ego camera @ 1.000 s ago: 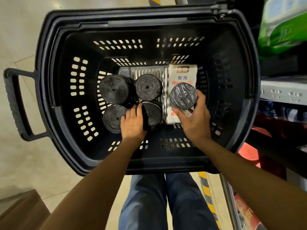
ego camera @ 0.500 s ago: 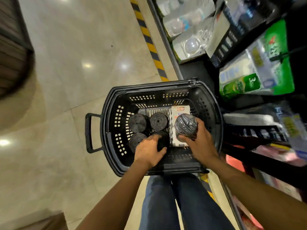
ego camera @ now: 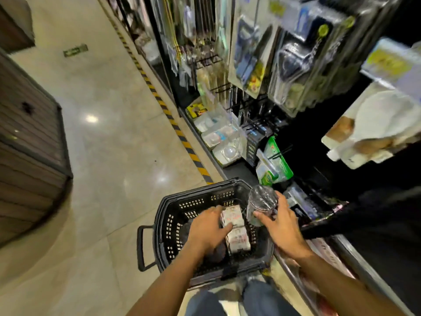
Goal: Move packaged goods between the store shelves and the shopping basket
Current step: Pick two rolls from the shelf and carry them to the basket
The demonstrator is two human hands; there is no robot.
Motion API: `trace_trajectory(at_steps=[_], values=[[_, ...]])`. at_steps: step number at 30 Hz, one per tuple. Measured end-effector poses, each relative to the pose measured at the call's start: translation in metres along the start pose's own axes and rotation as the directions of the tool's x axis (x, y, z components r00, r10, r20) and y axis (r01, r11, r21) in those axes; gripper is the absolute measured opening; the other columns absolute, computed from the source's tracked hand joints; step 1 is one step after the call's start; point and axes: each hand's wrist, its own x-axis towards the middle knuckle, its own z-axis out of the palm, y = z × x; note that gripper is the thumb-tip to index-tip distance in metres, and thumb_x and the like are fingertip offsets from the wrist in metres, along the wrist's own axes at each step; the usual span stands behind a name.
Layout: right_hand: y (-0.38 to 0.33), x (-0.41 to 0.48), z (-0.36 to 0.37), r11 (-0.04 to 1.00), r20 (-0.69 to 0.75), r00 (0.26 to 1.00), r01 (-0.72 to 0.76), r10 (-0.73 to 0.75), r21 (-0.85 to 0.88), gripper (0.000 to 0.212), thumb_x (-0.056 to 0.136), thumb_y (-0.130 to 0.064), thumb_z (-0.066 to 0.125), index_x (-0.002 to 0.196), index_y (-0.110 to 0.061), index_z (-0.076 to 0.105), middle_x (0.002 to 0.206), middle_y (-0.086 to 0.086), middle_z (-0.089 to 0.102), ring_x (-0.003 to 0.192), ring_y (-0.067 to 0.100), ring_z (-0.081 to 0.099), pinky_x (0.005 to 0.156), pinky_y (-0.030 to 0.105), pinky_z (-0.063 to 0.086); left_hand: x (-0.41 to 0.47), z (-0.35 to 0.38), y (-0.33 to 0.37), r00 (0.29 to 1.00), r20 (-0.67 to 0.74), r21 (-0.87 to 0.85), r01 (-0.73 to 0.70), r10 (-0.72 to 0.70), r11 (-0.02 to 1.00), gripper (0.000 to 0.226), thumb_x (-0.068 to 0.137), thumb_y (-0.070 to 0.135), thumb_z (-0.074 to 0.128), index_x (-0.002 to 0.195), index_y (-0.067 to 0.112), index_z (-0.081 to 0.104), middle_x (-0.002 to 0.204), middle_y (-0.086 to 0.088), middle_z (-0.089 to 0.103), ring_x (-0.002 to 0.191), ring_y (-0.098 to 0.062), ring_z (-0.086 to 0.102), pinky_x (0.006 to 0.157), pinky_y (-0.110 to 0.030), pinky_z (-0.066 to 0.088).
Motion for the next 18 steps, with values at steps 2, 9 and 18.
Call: trace_trajectory(at_steps=[2,9,18], values=[[-0.009,-0.019,-0.005,1.000,-0.093,0.996,-0.010,0.009,-0.014,0.080,0.080,-0.033,0.072,0.144,-0.016,0.028,0.129,0.012,0.056,0.117,0.026,0.052,0.087,0.024,0.038,-0.002,-0.011,0.005,0.996,-0.005,0.004,-0.086,0.086,0.996,0.053,0.090,0.049,0.050,0.136,0.021,0.045,0.135,-0.001,0.053,0.124,-0.020,0.049,0.100,-0.033,0.041],[-0.002,-0.119,0.010,0.978,-0.401,0.904,-0.072,0.147,0.196,0.076,0.077,-0.040,0.073,0.140,-0.025,0.032,0.117,0.000,0.061,0.108,0.018,0.058,0.092,0.036,0.048,-0.038,-0.017,0.023,0.912,0.131,0.016,-0.394,0.388,0.919,0.056,0.089,0.048,0.054,0.138,0.023,0.044,0.139,0.003,0.050,0.126,-0.016,0.048,0.101,-0.031,0.040],[0.048,-0.281,0.002,0.911,-0.682,0.612,-0.186,0.400,0.368,0.070,0.079,-0.026,0.075,0.137,-0.019,0.036,0.116,-0.009,0.055,0.112,0.007,0.050,0.091,0.014,0.034,-0.111,0.036,0.104,0.647,0.366,0.084,-0.739,0.669,0.669,0.054,0.089,0.048,0.054,0.137,0.026,0.045,0.137,0.003,0.052,0.126,-0.016,0.047,0.101,-0.025,0.035]])
